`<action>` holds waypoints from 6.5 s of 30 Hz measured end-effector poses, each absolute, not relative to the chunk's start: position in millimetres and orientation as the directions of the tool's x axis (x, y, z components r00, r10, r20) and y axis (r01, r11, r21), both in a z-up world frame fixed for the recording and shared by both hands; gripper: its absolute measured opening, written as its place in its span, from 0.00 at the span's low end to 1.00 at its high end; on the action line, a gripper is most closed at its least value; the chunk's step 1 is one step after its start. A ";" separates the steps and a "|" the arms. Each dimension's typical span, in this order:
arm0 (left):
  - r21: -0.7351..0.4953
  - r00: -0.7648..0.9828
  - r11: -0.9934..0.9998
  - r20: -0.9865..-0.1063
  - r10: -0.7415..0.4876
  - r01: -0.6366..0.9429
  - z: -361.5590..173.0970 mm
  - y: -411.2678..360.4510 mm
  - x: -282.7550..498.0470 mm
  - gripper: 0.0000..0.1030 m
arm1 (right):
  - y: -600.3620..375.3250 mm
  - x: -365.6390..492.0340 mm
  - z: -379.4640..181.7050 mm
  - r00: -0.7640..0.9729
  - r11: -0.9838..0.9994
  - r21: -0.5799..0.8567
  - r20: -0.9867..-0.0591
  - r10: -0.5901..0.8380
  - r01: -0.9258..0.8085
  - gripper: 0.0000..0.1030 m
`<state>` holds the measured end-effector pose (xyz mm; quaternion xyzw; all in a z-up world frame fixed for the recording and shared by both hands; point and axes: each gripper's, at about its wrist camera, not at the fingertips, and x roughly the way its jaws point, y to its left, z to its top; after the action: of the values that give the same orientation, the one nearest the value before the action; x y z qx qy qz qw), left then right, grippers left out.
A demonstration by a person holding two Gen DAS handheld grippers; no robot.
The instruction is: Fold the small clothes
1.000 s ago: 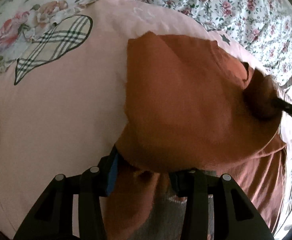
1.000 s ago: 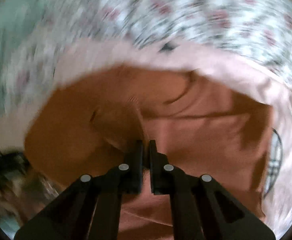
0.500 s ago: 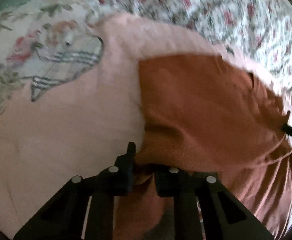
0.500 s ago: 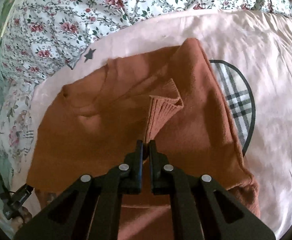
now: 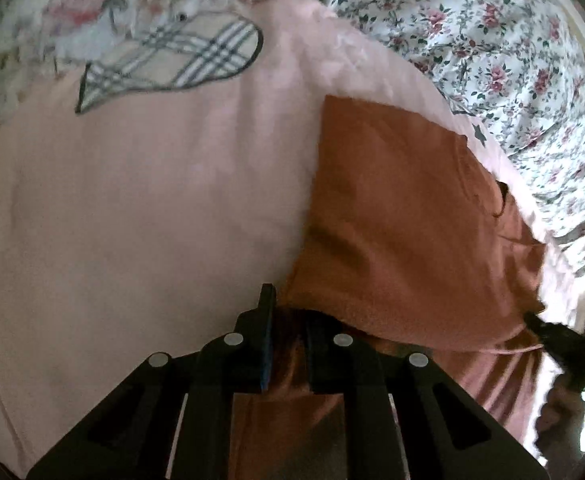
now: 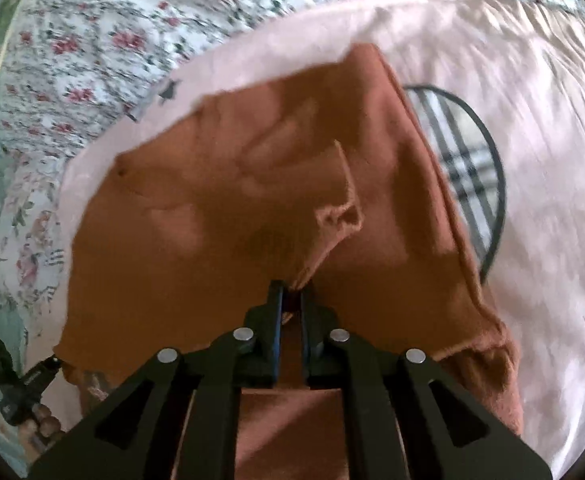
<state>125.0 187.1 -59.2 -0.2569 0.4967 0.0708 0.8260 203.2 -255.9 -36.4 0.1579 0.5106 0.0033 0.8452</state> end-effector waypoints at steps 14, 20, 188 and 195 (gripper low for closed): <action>-0.486 0.522 0.848 -0.790 -0.323 -0.212 -29.2 194.6 187.8 0.53 | -269.5 180.4 -8.3 0.554 0.945 0.278 -0.821 0.141 0.172 0.29; -0.445 0.409 0.861 -0.853 -0.323 -0.247 -70.3 195.1 242.2 0.69 | -240.3 194.9 -17.2 0.521 0.958 0.280 -0.828 0.208 0.062 0.34; -0.390 0.419 0.918 -0.824 -0.381 0.069 -66.2 89.2 268.5 0.44 | -225.8 290.6 -32.5 0.405 0.931 0.256 -0.846 0.346 -0.261 0.39; -0.383 0.494 0.921 -0.815 -0.303 -0.067 -63.0 169.2 324.9 0.26 | -281.3 345.5 -10.4 0.581 0.966 0.259 -0.786 0.210 0.001 0.29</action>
<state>324.9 169.2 -63.0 -0.1855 0.4983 -0.0699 0.8440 345.5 -281.3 -10.4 0.1161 0.4539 0.0593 0.8814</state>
